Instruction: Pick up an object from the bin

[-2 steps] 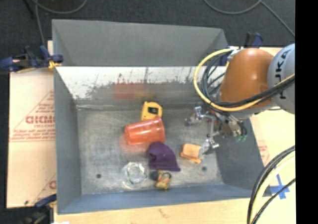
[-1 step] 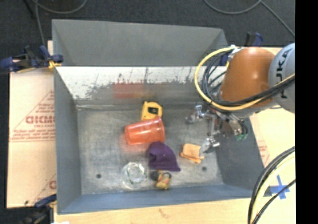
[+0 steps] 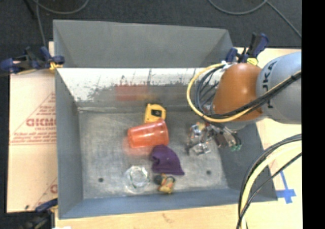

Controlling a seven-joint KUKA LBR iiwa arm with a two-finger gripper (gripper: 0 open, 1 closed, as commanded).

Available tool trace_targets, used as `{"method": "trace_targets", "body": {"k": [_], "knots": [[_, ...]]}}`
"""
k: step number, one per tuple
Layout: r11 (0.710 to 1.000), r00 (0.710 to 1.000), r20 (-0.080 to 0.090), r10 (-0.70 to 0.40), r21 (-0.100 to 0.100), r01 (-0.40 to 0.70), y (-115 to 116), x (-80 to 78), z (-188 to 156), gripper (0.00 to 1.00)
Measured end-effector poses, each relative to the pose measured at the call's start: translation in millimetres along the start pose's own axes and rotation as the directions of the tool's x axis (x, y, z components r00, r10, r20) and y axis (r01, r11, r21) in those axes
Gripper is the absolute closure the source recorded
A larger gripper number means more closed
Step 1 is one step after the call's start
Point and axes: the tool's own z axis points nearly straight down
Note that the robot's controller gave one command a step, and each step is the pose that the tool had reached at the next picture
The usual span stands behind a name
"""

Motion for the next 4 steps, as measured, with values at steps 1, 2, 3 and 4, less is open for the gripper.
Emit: {"method": "trace_targets", "body": {"k": [1, 2, 3, 4], "knots": [[1.0, 1.0, 0.0, 0.0, 0.0, 0.0, 0.0, -0.1, 0.0, 1.0], [0.999, 0.999, 0.003, -0.044, -0.002, 0.044, -1.4, 0.7, -0.5, 1.0], [0.961, 0.961, 0.005, -0.277, -0.001, 0.277, 7.3, -3.6, -35.2, 1.0], [1.0, 1.0, 0.012, 0.02, -0.002, -0.02, 22.7, -38.9, -69.4, 0.0]]}}
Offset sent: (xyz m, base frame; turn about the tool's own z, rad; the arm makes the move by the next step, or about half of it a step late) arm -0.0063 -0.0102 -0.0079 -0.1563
